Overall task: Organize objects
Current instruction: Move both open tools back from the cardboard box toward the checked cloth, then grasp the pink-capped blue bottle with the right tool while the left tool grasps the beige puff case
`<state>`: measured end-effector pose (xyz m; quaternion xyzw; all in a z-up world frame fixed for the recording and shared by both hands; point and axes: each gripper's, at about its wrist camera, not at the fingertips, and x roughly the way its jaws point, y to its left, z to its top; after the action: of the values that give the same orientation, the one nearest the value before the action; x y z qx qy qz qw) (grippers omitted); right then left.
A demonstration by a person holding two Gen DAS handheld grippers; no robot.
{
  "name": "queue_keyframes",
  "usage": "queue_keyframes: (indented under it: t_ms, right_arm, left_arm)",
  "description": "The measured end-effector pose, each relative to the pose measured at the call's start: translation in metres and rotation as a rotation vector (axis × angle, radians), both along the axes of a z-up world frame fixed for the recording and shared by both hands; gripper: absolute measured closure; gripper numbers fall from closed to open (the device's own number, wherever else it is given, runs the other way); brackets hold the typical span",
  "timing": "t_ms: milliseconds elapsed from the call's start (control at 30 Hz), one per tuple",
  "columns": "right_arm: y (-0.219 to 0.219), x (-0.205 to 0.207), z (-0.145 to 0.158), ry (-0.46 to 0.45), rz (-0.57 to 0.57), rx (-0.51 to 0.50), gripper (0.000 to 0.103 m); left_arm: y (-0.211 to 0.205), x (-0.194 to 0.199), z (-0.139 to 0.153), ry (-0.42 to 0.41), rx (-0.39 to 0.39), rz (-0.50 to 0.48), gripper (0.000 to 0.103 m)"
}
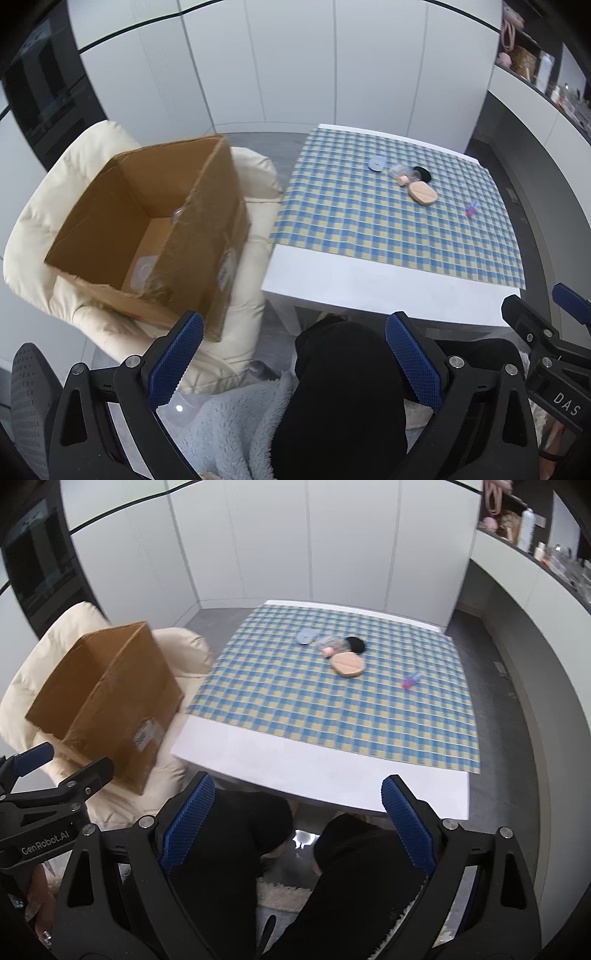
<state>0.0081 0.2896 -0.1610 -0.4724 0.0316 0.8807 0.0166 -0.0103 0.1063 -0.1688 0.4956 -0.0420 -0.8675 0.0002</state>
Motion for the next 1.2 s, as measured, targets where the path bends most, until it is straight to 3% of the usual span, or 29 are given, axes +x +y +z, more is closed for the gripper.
queue_keyframes:
  t_ms: [467,1200]
  right_arm:
    - [0.06,0.006,-0.013,-0.026,-0.142,-0.015,0.009]
    - [0.095,-0.018,-0.035,-0.046,-0.185,-0.018,0.009]
  left_arm:
    - [0.034,-0.013,-0.009,-0.014,-0.006,-0.076,0.004]
    - [0.055,-0.053,-0.027,-0.026,-0.003,-0.095,0.004]
